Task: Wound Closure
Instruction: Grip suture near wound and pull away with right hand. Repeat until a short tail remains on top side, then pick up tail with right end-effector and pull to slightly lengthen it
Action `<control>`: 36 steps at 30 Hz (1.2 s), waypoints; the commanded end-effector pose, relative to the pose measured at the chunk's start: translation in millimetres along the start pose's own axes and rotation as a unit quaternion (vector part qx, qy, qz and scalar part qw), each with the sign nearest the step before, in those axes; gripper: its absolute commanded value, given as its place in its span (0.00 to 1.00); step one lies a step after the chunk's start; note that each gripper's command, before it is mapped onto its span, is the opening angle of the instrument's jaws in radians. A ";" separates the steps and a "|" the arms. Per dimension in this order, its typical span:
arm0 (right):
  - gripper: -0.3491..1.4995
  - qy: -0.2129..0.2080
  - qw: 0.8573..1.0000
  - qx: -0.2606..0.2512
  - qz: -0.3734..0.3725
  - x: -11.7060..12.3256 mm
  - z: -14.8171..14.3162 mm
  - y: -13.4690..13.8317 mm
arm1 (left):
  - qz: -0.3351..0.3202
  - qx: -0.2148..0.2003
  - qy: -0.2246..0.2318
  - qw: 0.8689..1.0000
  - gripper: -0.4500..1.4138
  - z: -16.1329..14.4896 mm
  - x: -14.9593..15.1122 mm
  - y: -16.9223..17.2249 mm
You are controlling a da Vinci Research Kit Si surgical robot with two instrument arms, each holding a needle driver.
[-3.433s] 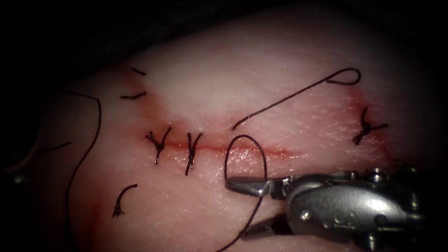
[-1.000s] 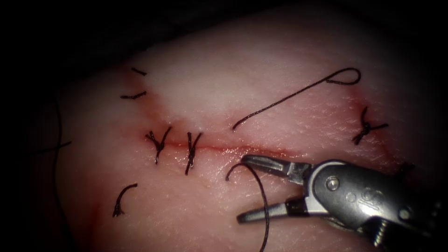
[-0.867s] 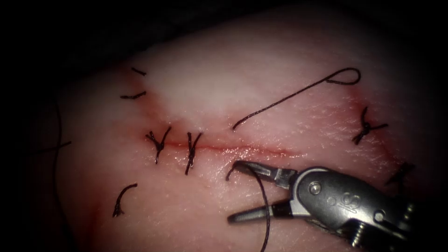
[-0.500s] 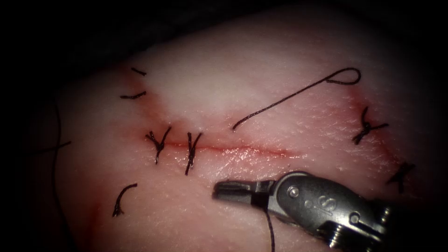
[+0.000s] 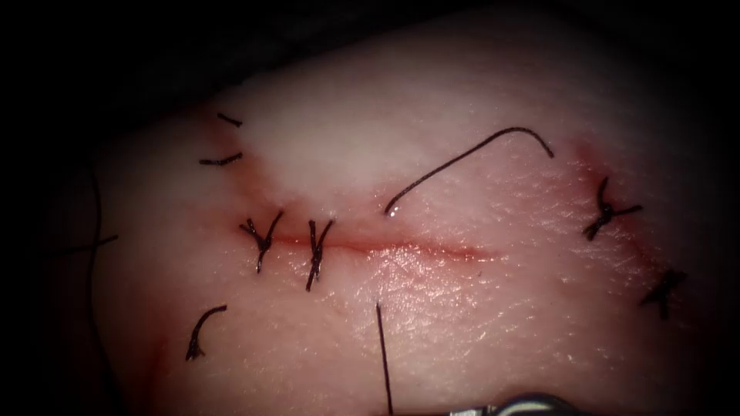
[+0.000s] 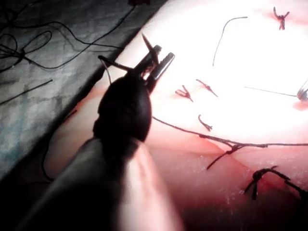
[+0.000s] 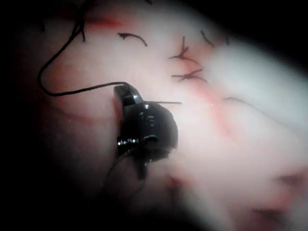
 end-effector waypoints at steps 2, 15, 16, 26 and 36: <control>0.00 0.002 1.000 0.017 -0.022 2.1 0.3 -3.0 | 0.002 -0.002 0.001 1.000 0.00 1.0 -0.1 -0.5; 0.43 0.017 0.997 0.058 -0.037 2.7 -0.2 -4.0 | 0.003 -0.006 -0.001 1.000 0.00 1.4 -0.2 -0.2; 0.43 0.017 0.997 0.058 -0.037 2.7 -0.2 -4.0 | 0.003 -0.006 -0.001 1.000 0.00 1.4 -0.2 -0.2; 0.91 -0.017 1.000 0.013 0.001 -1.3 -8.2 10.4 | 0.003 -0.008 -0.003 1.000 0.00 1.4 -0.3 -0.2; 0.92 0.070 0.825 -0.092 0.553 -1.3 -4.5 18.4 | 0.001 -0.008 -0.004 1.000 0.00 1.5 -0.4 -0.1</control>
